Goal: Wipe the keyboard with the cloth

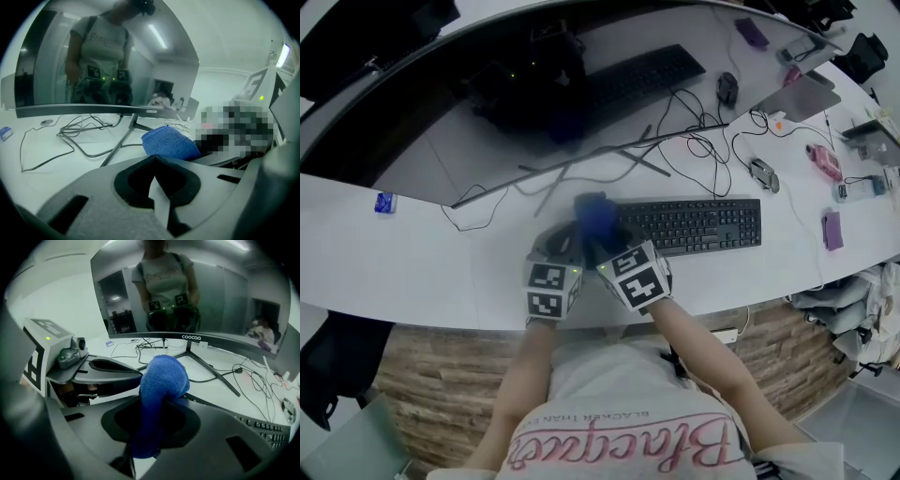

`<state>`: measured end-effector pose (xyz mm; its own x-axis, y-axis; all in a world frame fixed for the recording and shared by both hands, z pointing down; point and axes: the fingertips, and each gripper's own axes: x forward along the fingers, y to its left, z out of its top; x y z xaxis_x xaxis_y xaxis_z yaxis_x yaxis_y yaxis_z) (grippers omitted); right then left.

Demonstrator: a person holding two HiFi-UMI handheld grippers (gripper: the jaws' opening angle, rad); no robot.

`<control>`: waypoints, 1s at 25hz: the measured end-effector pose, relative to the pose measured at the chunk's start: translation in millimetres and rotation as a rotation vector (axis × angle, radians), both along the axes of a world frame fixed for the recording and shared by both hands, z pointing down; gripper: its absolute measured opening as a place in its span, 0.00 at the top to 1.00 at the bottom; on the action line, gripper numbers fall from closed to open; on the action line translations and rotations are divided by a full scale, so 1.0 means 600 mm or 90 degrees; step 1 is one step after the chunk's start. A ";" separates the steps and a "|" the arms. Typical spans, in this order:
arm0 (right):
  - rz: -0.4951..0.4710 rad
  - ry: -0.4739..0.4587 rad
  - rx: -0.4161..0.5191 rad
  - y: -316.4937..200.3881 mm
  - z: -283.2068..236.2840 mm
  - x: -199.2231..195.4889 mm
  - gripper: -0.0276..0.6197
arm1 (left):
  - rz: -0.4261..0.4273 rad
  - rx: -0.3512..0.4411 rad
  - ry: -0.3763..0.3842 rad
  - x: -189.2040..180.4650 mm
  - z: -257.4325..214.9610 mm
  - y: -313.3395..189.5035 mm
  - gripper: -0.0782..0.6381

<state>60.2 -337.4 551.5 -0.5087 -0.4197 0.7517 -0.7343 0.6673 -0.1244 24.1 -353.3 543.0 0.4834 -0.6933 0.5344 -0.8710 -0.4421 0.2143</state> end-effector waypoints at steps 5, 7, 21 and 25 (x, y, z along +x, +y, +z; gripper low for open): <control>-0.015 -0.017 -0.007 -0.002 0.001 0.017 0.82 | -0.016 -0.005 -0.021 0.014 0.009 -0.004 0.88; -0.024 -0.021 -0.008 0.000 0.001 0.019 0.82 | -0.023 -0.008 -0.025 0.016 0.009 -0.005 0.88; -0.018 -0.042 -0.025 0.002 0.000 0.061 0.82 | -0.060 -0.018 -0.051 0.029 0.011 -0.004 0.88; -0.014 -0.041 -0.024 0.002 0.000 0.085 0.82 | -0.062 -0.017 -0.054 0.048 0.012 -0.002 0.88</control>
<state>111.3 -336.4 551.7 -0.5656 -0.3801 0.7318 -0.7091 0.6773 -0.1962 53.1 -354.6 550.2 0.3664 -0.7196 0.5898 -0.9251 -0.3497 0.1480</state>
